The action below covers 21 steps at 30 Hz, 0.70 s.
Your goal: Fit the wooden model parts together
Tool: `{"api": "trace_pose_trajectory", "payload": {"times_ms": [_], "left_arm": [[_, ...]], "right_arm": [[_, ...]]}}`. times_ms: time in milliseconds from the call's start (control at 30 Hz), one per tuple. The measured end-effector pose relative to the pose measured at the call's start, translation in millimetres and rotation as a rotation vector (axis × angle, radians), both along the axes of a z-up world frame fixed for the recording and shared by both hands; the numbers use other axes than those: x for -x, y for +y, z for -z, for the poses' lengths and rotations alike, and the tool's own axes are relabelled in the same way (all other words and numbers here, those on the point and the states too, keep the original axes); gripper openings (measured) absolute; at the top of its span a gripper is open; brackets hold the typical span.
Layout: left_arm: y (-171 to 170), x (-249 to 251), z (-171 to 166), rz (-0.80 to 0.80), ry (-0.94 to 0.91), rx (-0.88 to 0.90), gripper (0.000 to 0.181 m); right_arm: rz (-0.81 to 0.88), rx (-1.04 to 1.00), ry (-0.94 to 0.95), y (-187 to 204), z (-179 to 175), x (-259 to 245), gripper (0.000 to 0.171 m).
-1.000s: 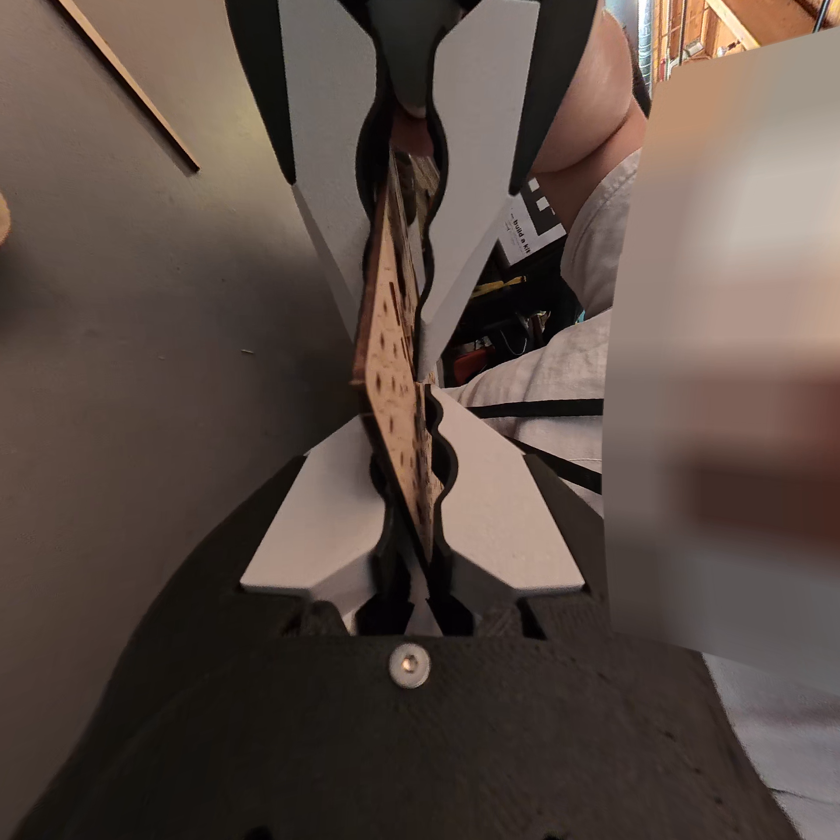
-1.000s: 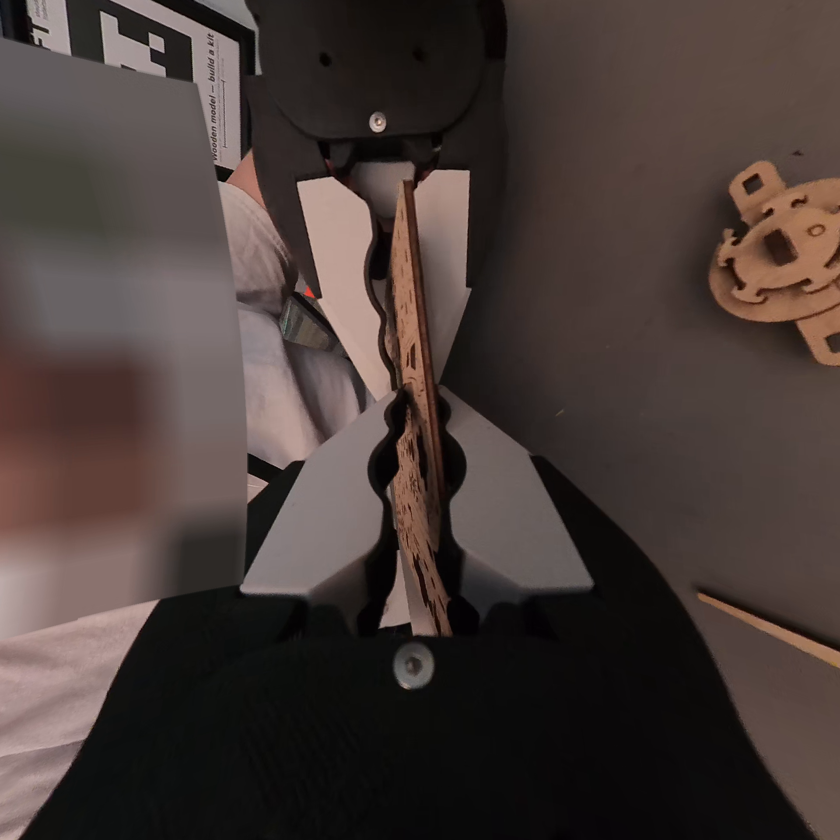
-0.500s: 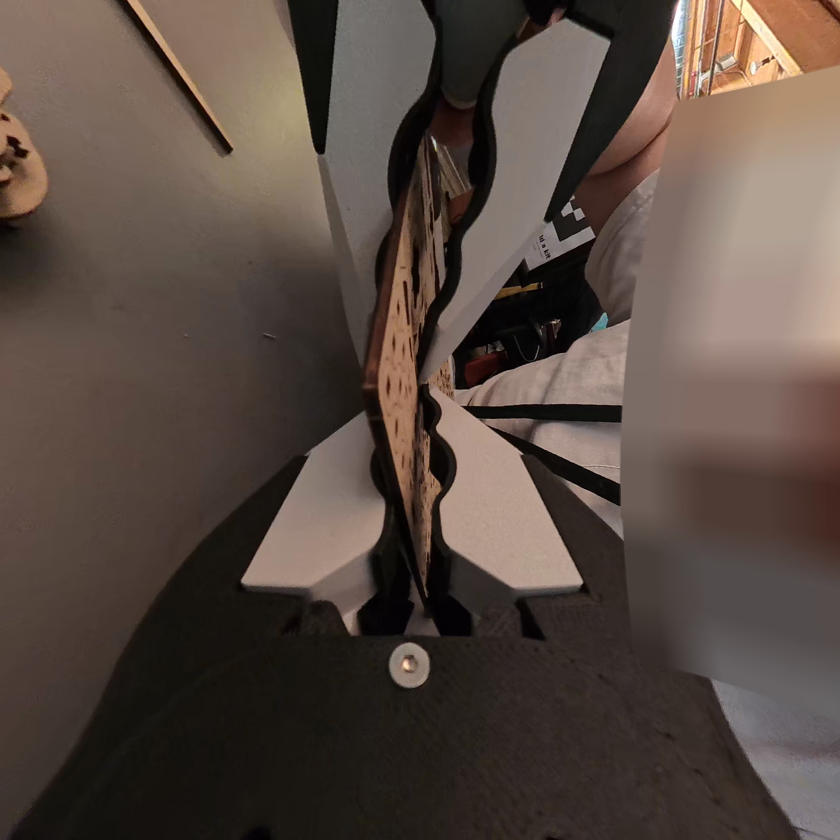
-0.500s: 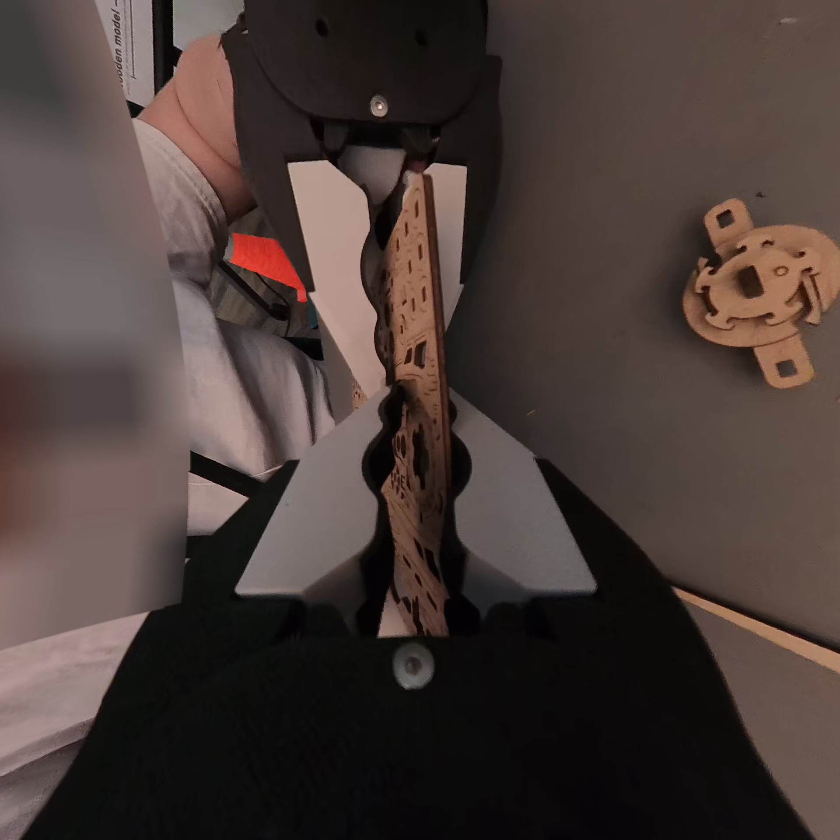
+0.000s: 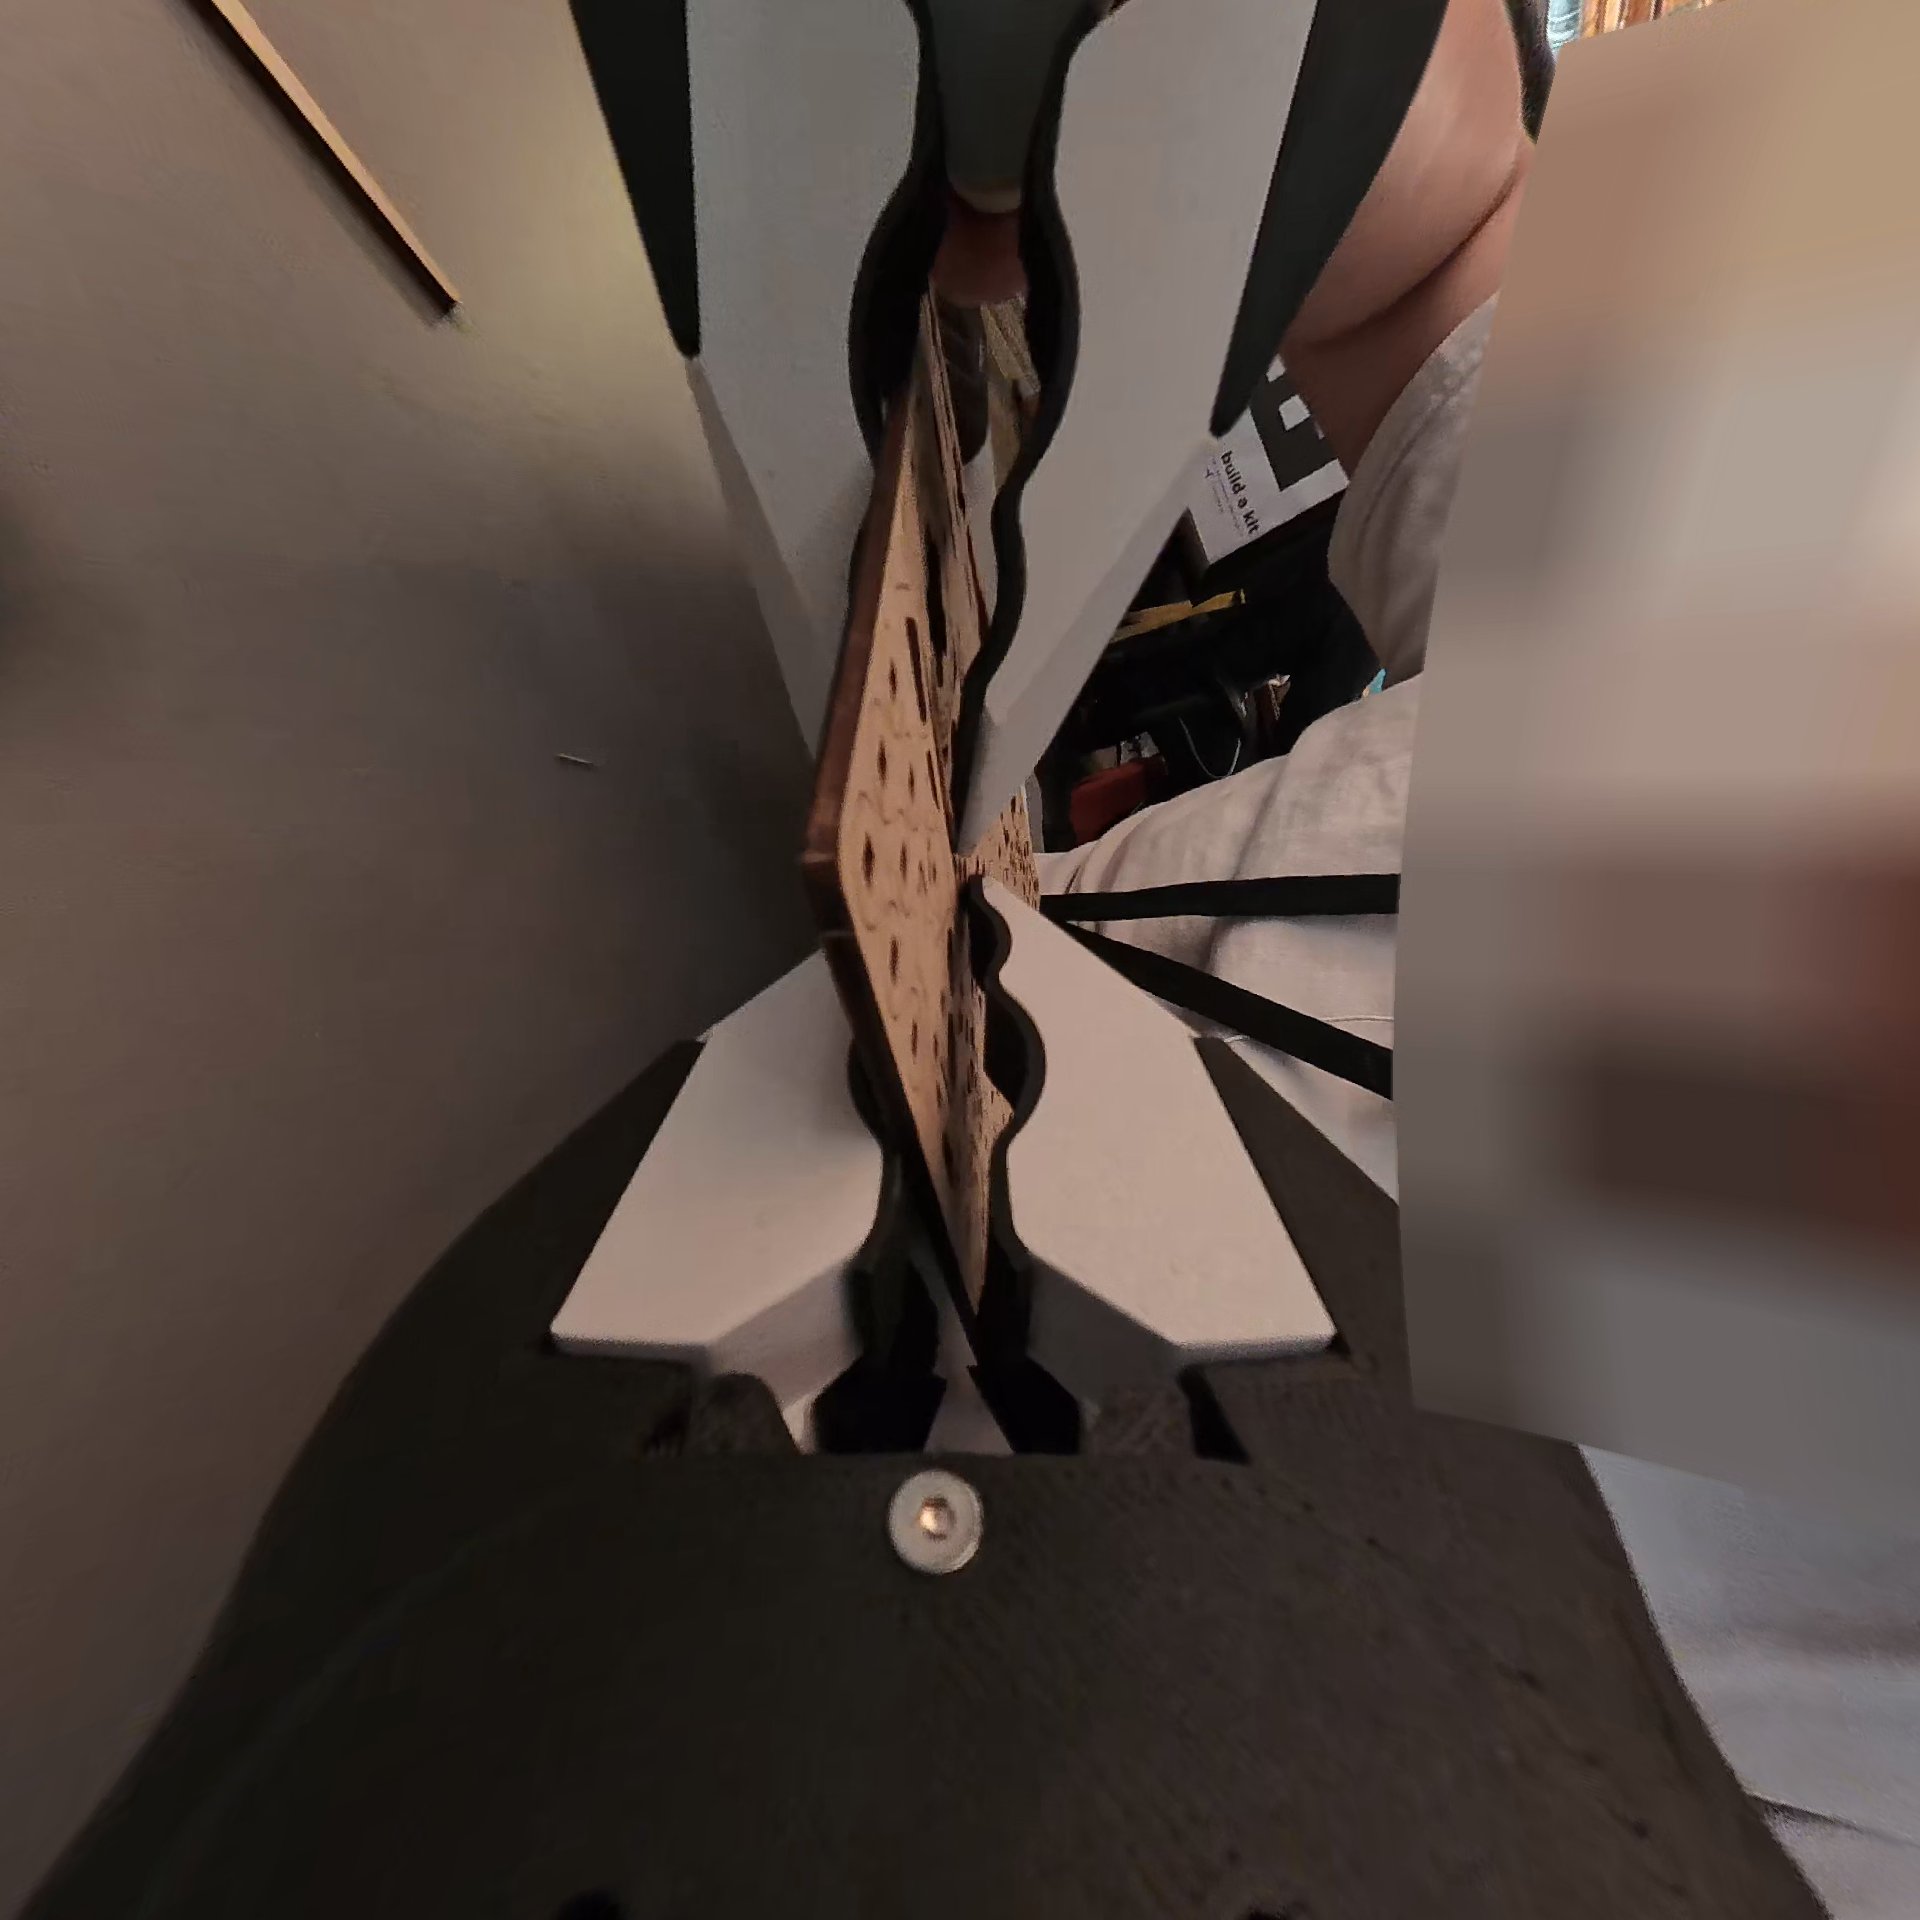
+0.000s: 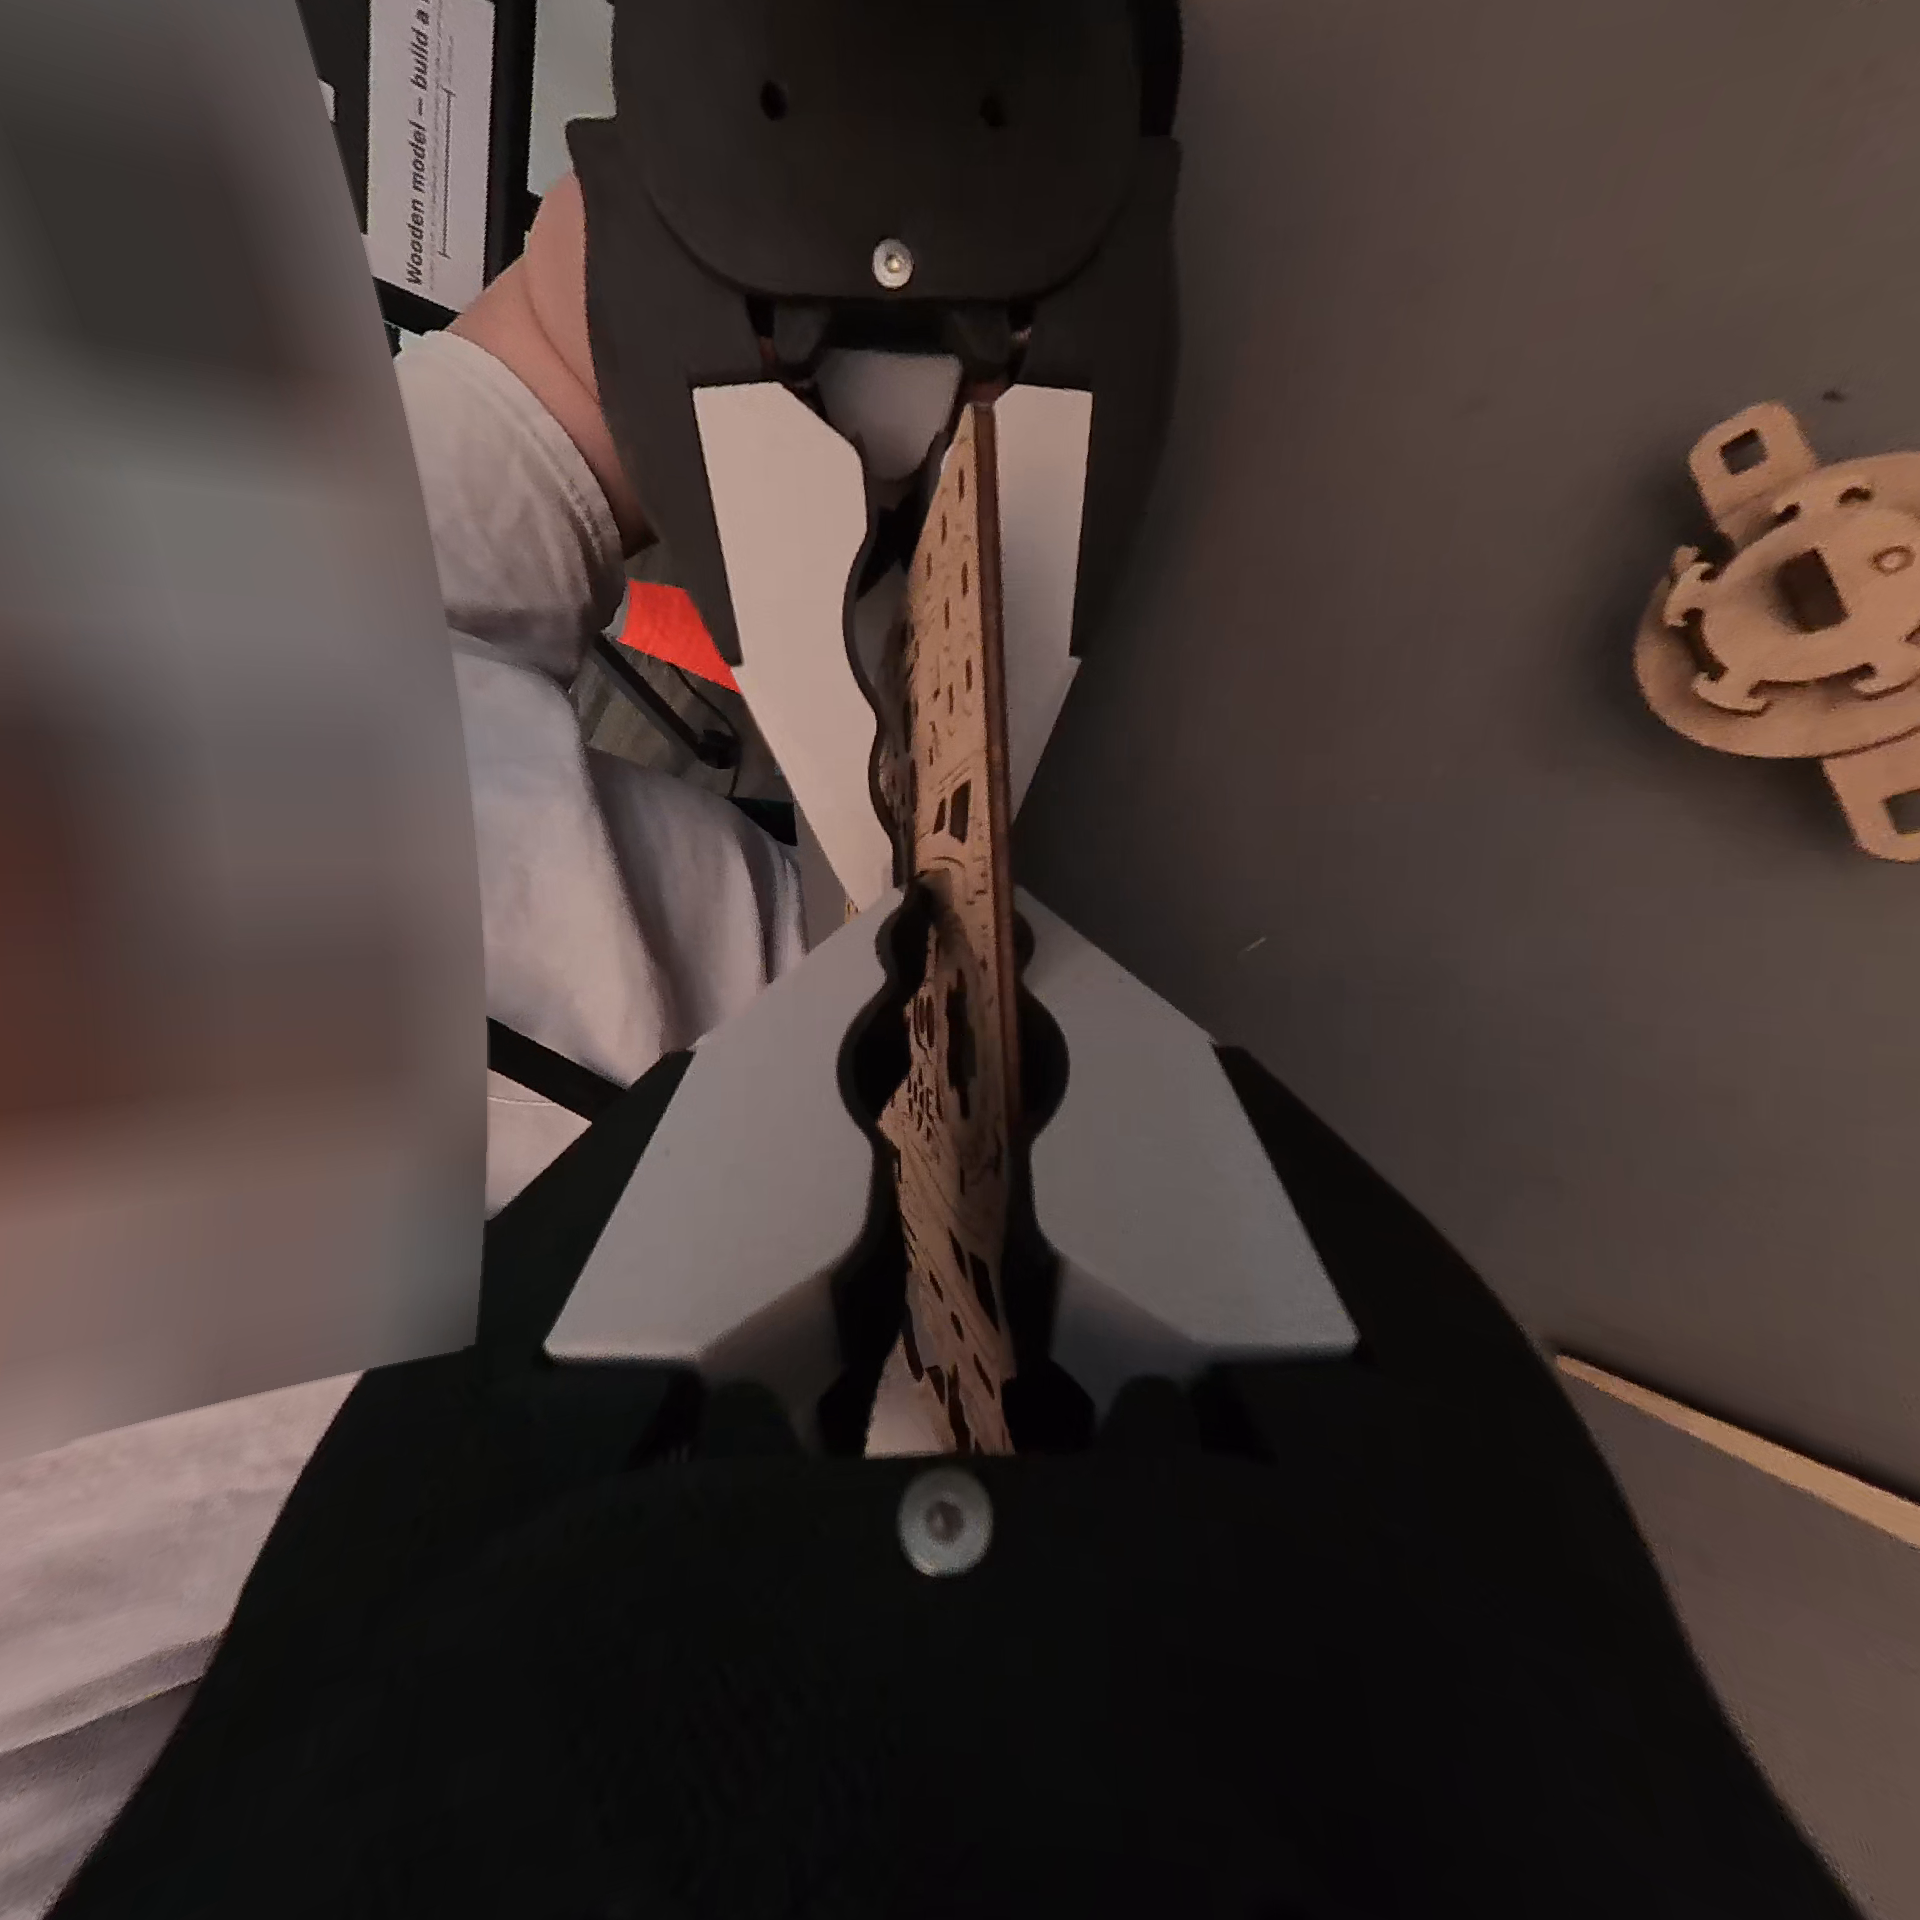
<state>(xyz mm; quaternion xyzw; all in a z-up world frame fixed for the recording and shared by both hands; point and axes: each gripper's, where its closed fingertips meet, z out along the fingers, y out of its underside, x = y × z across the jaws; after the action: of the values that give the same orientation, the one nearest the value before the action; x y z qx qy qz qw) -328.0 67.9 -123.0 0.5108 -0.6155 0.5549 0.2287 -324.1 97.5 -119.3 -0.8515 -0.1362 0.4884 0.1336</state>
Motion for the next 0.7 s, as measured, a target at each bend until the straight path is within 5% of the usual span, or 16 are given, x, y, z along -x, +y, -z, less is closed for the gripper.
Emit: {"api": "trace_pose_trajectory", "payload": {"times_ms": [700], "left_arm": [[2.7, -1.7, 1.1, -0.024, 0.043, 0.035, 0.002]], "right_arm": [[0.008, -0.042, -0.124, 2.2, 5.0, -5.7, 0.016]]}}
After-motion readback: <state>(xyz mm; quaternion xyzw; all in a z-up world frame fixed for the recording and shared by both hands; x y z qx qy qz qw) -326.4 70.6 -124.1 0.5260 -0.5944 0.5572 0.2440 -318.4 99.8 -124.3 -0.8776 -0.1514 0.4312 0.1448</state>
